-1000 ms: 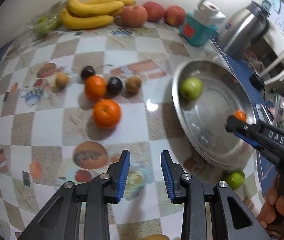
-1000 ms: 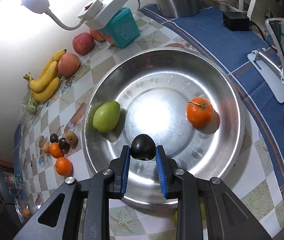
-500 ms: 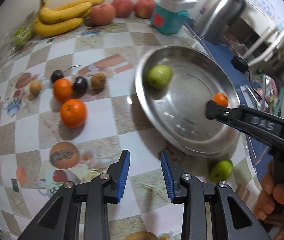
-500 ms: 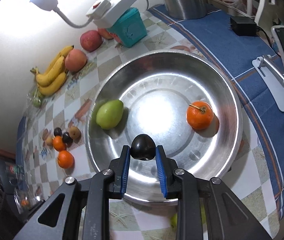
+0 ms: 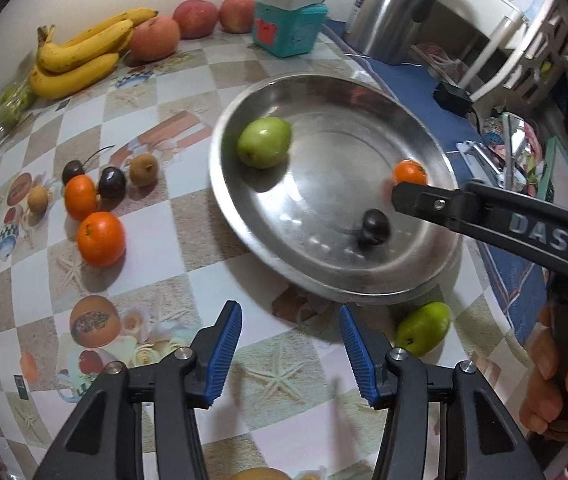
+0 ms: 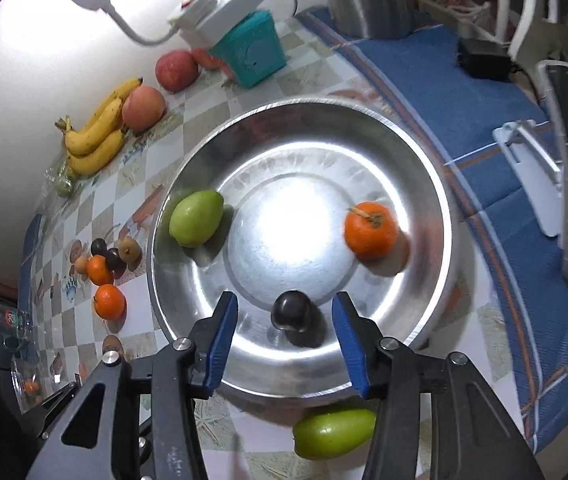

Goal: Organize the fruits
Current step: 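Lower the green mango into the plate and open the left tool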

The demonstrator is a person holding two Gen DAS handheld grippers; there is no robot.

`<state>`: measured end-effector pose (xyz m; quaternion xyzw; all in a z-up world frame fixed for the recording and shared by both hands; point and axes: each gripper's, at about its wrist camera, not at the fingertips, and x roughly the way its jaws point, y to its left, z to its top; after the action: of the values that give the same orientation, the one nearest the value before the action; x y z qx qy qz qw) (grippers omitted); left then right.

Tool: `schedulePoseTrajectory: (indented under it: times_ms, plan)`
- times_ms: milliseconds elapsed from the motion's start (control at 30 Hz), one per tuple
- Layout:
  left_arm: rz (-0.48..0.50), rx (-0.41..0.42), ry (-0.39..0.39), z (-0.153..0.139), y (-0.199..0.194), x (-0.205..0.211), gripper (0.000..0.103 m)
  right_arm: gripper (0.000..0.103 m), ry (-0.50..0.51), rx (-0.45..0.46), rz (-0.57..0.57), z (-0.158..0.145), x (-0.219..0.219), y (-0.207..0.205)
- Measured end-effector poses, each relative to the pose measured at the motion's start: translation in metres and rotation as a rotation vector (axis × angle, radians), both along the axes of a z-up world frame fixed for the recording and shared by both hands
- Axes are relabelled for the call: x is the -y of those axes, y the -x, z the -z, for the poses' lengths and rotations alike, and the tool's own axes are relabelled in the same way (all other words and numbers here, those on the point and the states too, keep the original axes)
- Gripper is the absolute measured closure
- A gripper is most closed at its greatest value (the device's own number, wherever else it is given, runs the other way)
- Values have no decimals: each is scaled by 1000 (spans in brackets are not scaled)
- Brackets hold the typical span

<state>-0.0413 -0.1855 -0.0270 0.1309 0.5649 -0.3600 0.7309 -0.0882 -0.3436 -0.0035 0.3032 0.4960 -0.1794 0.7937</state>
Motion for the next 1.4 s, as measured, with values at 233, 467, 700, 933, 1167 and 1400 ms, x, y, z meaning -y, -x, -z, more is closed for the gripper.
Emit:
schedulePoseTrajectory:
  times_ms: [233, 467, 700, 933, 1167, 1400]
  plan:
    - [89, -9, 18, 0, 27, 26, 37, 34, 89, -15, 50, -16, 6, 33]
    - [156, -5, -7, 9, 50, 60, 34, 15, 111, -18, 76, -12, 12, 54]
    - [189, -21, -9, 15, 58, 71, 35, 15, 97, -12, 114, -8, 22, 68]
    - [214, -74, 10, 17, 62, 72, 54, 15, 76, -4, 124, -4, 27, 71]
    - [210, -105, 17, 17, 62, 69, 55, 15, 81, -12, 117, -4, 24, 67]
    - [168, -117, 43, 5, 54, 49, 55, 15, 96, -22, 91, -10, 15, 57]
